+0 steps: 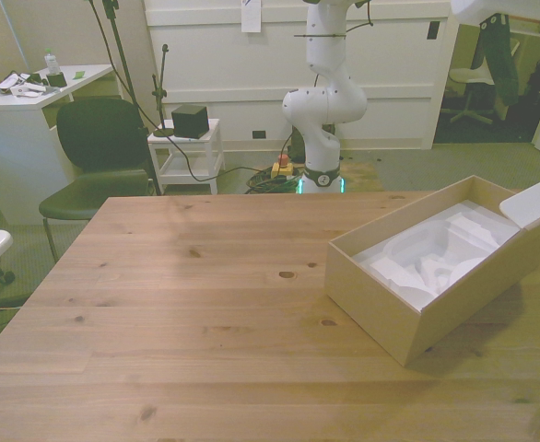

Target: Close the box

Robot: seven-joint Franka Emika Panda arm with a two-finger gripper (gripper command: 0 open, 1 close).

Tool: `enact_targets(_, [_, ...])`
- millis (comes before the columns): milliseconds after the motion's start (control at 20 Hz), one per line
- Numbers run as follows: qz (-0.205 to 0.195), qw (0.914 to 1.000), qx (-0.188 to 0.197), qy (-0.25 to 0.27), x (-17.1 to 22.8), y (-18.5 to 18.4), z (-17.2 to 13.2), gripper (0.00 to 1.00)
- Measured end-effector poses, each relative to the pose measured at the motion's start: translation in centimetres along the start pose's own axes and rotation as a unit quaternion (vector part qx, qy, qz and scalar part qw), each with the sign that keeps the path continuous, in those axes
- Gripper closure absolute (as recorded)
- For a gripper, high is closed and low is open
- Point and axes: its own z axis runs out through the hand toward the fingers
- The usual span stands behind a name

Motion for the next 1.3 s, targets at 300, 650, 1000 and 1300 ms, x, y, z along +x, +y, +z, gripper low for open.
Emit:
enact_targets(300, [-0.01, 0.9999, -0.004, 0.0, 2.1, -0.5, 1.8, 0.0])
enact_targets(650, [-0.039, 0.999, -0.017, -0.009, 2.3, -3.2, 4.7, 0.0])
enact_targets(1000, [-0.044, 0.9983, -0.033, -0.02, 2.1, -5.3, 7.7, 0.0])
enact_targets(1300, [-0.047, 0.9984, -0.026, -0.017, 2.1, -7.9, 7.2, 0.0])
